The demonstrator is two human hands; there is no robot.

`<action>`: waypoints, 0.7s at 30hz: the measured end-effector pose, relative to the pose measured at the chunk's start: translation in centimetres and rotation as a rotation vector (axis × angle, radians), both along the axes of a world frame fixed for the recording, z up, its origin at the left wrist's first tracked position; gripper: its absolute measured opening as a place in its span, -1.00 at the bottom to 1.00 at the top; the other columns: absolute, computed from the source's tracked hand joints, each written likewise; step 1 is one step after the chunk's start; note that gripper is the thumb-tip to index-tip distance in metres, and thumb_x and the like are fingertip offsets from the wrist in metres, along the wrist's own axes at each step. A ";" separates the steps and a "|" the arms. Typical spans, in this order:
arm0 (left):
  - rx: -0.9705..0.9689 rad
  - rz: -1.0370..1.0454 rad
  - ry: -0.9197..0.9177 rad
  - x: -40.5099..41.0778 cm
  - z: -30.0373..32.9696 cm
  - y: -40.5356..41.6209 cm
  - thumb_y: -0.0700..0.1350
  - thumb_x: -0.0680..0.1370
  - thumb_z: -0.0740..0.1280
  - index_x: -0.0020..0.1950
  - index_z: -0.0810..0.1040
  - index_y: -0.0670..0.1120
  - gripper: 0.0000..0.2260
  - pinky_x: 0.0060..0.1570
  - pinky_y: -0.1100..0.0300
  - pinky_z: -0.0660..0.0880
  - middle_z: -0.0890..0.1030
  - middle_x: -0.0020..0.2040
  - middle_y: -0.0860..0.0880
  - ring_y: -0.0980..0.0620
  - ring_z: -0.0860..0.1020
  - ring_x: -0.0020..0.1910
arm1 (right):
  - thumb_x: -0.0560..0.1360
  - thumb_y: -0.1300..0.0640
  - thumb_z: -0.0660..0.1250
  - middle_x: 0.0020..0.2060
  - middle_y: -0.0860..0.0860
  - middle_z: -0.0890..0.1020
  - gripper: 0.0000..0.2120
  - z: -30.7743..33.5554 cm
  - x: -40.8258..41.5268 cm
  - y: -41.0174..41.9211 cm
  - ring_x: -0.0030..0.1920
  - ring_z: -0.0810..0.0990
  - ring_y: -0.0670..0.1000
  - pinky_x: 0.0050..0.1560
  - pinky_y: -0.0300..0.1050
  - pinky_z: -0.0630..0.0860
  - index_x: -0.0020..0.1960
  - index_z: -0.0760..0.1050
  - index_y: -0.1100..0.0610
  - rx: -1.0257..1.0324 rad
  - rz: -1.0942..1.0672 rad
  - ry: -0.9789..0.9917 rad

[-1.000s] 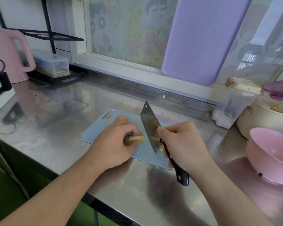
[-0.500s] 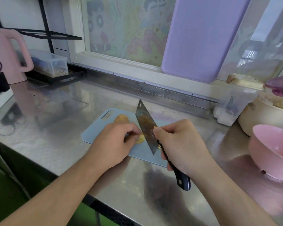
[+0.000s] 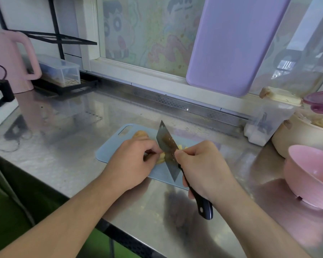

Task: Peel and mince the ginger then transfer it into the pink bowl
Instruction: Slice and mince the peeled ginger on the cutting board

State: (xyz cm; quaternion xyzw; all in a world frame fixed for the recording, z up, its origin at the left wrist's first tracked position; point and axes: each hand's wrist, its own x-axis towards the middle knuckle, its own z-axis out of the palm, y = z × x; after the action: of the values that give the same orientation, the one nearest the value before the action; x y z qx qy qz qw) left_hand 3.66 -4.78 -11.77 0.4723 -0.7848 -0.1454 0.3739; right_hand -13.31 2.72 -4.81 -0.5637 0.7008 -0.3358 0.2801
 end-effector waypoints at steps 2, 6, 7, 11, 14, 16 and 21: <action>0.033 -0.010 0.020 0.0 0.0 0.2 -0.10 0.54 0.48 -0.06 0.68 0.15 -0.87 -0.15 0.28 0.49 0.59 -0.08 0.16 0.19 0.56 -0.12 | 0.62 0.12 0.26 -0.45 0.18 0.42 -0.61 -0.1 -0.3 -0.1 -0.66 0.45 0.11 -0.57 -0.20 0.36 -0.26 0.36 0.38 -0.004 -0.002 -0.012; 0.079 -0.026 0.051 0.2 0.0 0.4 -0.09 0.48 0.52 -0.07 0.67 0.17 -0.85 -0.06 0.08 0.58 0.61 -0.05 0.18 0.19 0.58 -0.11 | 0.63 0.12 0.26 -0.46 0.18 0.43 -0.60 0.1 -0.7 0.0 -0.64 0.44 0.10 -0.57 -0.22 0.35 -0.23 0.34 0.41 -0.037 -0.015 -0.034; 0.072 -0.024 0.053 0.2 0.0 0.4 -0.09 0.48 0.52 -0.06 0.68 0.17 -0.85 -0.06 0.08 0.58 0.61 -0.05 0.19 0.20 0.57 -0.10 | 0.63 0.12 0.26 -0.46 0.19 0.44 -0.60 0.3 -0.8 0.0 -0.63 0.44 0.10 -0.57 -0.24 0.34 -0.23 0.34 0.41 -0.046 -0.018 -0.040; 0.028 0.007 0.055 0.2 -0.1 0.3 0.00 0.53 0.48 0.01 0.64 0.17 -0.90 -0.03 0.11 0.59 0.62 -0.06 0.23 0.23 0.58 -0.05 | 0.63 0.10 0.27 -0.47 0.18 0.46 -0.56 0.4 -0.4 0.2 -0.60 0.44 0.08 -0.58 -0.26 0.32 -0.38 0.35 0.26 -0.074 -0.002 -0.023; -0.010 0.014 0.057 0.1 -0.2 0.1 -0.02 0.52 0.49 -0.10 0.61 0.14 -0.91 -0.09 0.07 0.58 0.61 -0.12 0.20 0.21 0.57 -0.12 | 0.62 0.10 0.27 -0.52 0.13 0.49 -0.50 0.2 0.0 0.3 -0.61 0.44 0.09 -0.57 -0.28 0.31 -0.48 0.34 0.17 -0.088 0.016 0.002; -0.019 0.009 0.066 0.2 -0.3 0.0 -0.05 0.51 0.51 -0.13 0.62 0.11 -0.90 -0.12 0.04 0.57 0.61 -0.13 0.17 0.18 0.56 -0.14 | 0.63 0.10 0.27 -0.52 0.12 0.47 -0.49 0.2 0.1 0.4 -0.62 0.45 0.10 -0.58 -0.29 0.30 -0.48 0.32 0.16 -0.087 0.021 0.006; -0.045 -0.006 0.068 0.1 -0.5 -0.2 -0.09 0.51 0.54 -0.17 0.63 0.09 -0.86 -0.14 0.01 0.57 0.60 -0.14 0.13 0.13 0.57 -0.18 | 0.63 0.09 0.26 -0.47 0.17 0.42 -0.55 0.2 0.2 0.4 -0.62 0.47 0.12 -0.56 -0.23 0.29 -0.41 0.29 0.13 -0.095 0.025 0.043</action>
State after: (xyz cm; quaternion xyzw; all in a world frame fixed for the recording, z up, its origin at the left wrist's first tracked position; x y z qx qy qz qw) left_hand 3.78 -4.94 -12.28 0.4563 -0.7761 -0.1448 0.4105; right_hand -13.13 3.15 -4.65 -0.5922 0.6827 -0.3529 0.2421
